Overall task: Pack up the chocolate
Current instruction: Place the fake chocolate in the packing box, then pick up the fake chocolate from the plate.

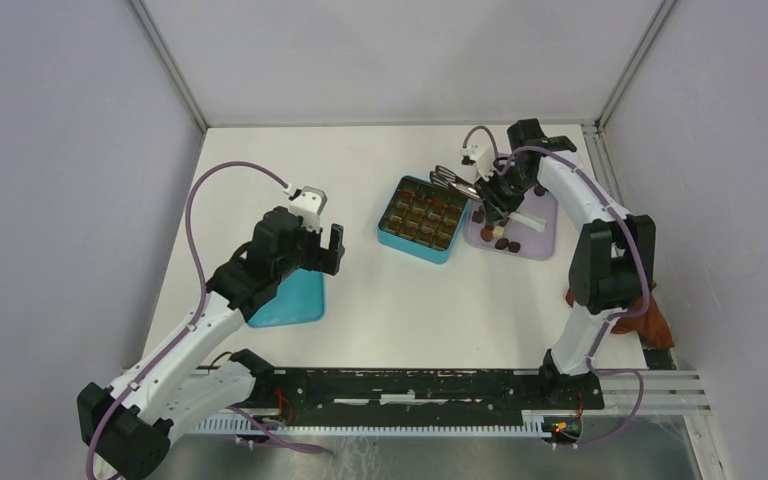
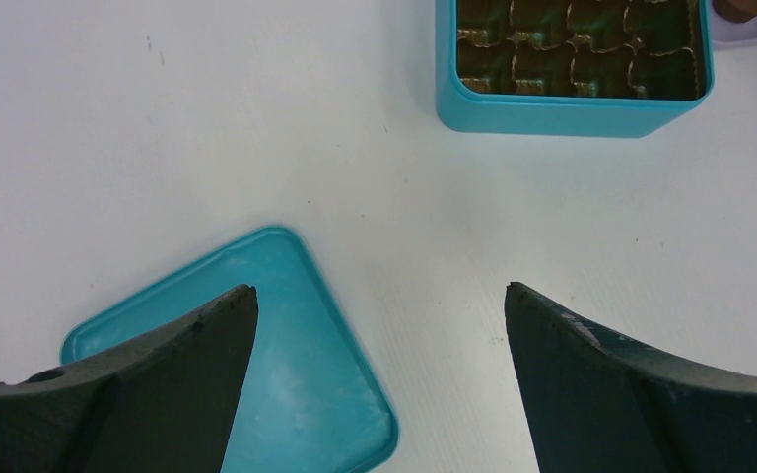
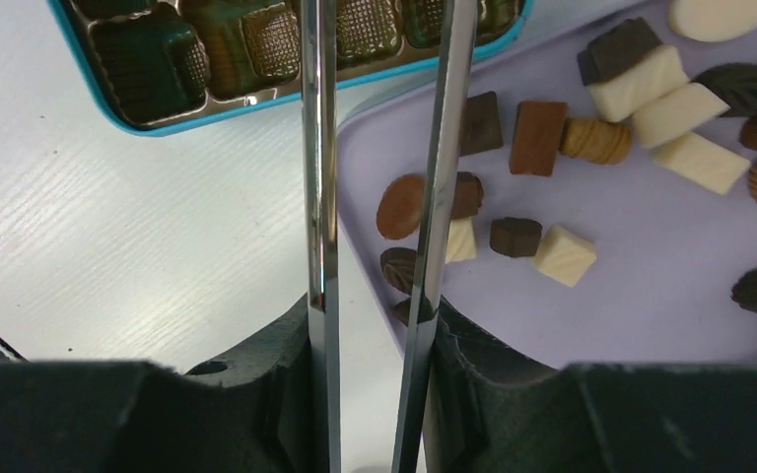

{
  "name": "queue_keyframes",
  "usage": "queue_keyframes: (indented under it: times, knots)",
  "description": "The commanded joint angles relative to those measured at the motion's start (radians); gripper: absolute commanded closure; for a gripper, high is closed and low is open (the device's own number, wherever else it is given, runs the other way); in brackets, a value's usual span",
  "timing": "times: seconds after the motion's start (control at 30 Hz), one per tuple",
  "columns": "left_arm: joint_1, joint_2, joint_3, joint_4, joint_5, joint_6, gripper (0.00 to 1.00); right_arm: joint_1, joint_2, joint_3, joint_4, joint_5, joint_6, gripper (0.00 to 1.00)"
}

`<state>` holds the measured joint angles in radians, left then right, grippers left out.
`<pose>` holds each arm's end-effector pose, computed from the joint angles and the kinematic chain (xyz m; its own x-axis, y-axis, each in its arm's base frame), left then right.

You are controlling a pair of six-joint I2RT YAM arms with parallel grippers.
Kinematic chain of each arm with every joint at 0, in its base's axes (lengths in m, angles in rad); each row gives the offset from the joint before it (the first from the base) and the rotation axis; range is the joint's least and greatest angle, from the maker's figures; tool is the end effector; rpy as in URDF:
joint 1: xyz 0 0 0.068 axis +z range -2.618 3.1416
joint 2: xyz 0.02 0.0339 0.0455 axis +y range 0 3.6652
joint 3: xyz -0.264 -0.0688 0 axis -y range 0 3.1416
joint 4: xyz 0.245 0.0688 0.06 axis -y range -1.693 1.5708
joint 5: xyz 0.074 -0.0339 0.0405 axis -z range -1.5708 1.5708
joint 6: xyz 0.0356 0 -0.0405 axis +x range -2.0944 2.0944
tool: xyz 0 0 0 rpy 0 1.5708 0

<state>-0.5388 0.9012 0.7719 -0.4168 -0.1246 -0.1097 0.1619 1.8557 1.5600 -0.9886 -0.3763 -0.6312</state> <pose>0.1742 -0.0990 0.2916 -0.4889 0.1657 -0.8565 0.3667 0.9299 -0.0294 0.3693 0.0736 0.2501 -0.6153 -0.6566 -0.4362 -0.7624 0.6363 0.1178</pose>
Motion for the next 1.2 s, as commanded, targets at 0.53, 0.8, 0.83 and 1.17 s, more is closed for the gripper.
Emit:
queue_keyframes:
  times: [0.53, 0.8, 0.83, 1.17]
  knots:
    - [0.007, -0.022, -0.005, 0.035, 0.006, 0.028, 0.00, -0.380, -0.128, -0.117, -0.023, -0.036, -0.146, 0.64]
    - [0.006, -0.022, -0.005, 0.034, 0.006, 0.029, 0.00, -0.411, -0.076, -0.136, 0.000, 0.030, -0.166, 0.64]
    - [0.006, -0.022, -0.005, 0.033, 0.006, 0.030, 0.00, -0.411, -0.070, -0.139, 0.006, 0.036, -0.166, 0.63]
    - [0.006, -0.023, -0.006, 0.033, 0.006, 0.030, 0.00, -0.411, -0.008, -0.126, 0.025, 0.073, -0.158, 0.60]
